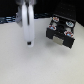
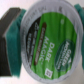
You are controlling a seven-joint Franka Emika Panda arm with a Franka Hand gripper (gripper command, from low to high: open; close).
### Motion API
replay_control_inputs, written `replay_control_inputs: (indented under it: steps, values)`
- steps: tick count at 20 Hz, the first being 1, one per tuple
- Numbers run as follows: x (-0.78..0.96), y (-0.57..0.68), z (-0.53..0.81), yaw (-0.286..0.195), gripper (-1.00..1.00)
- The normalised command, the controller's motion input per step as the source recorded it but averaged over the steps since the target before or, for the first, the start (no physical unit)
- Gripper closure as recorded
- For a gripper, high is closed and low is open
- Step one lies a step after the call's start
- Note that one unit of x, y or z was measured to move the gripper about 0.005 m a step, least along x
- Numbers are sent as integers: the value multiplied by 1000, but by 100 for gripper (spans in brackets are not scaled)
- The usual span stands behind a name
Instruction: Open the kcup holder, insert the kcup into the holder, and close the kcup holder
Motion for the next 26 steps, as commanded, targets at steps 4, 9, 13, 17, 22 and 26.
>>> replay_control_inputs:
  steps: [4,9,13,17,22,26]
  values:
    - [115,666,598,19,100]
    - [99,662,526,21,100]
    - [113,686,449,8,100]
    - [98,668,359,9,100]
    - [143,680,270,13,100]
    - [151,671,203,18,100]
